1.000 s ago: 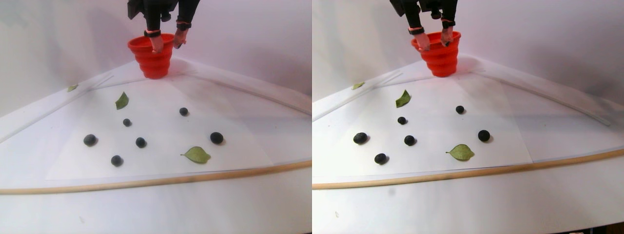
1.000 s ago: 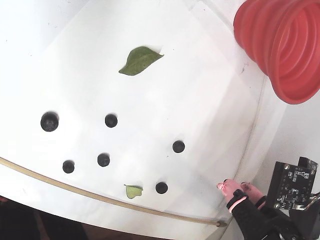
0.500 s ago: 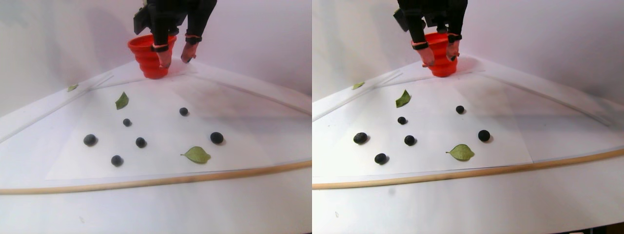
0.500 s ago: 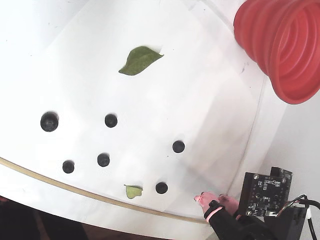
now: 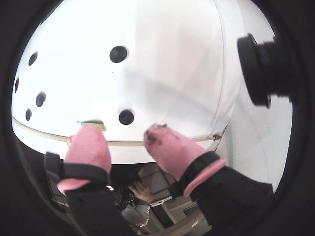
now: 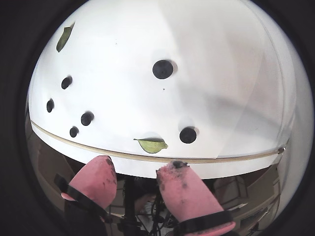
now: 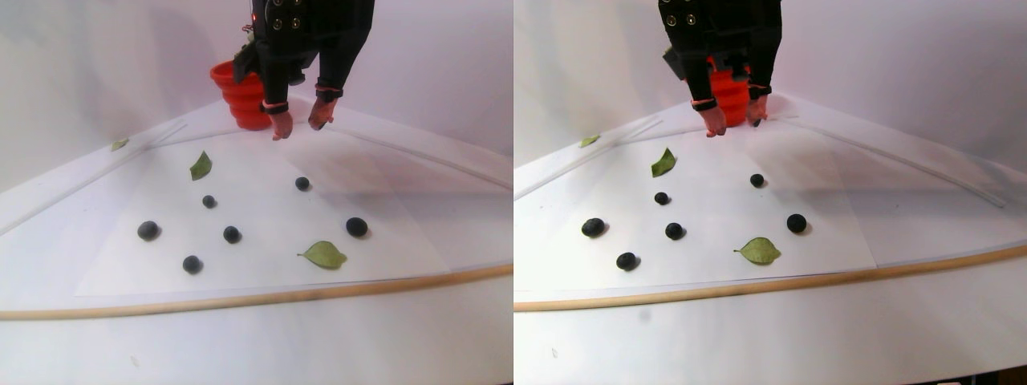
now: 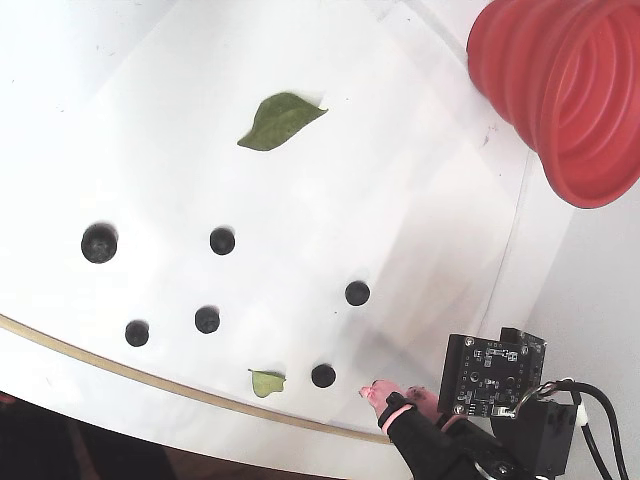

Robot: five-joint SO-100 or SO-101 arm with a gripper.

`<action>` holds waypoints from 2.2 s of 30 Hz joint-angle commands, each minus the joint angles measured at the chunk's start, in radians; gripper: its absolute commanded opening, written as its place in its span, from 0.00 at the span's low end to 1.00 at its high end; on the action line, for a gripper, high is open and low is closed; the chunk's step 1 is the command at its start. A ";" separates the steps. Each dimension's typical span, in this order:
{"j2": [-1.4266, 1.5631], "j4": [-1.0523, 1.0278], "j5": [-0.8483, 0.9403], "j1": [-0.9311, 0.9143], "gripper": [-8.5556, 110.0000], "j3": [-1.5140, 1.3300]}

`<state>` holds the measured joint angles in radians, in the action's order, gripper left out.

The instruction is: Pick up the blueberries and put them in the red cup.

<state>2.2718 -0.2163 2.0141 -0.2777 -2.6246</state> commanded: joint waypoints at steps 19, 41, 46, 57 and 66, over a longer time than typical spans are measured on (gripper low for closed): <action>-0.244 0.249 -0.012 -0.049 0.21 0.043; -0.499 0.433 -0.100 -0.035 0.23 0.118; -0.517 0.440 -0.129 -0.026 0.24 0.132; -0.611 0.488 -0.167 -0.015 0.24 0.187; -0.652 0.509 -0.202 0.000 0.24 0.213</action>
<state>1.6076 0.2838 1.8331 -0.2823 -2.4176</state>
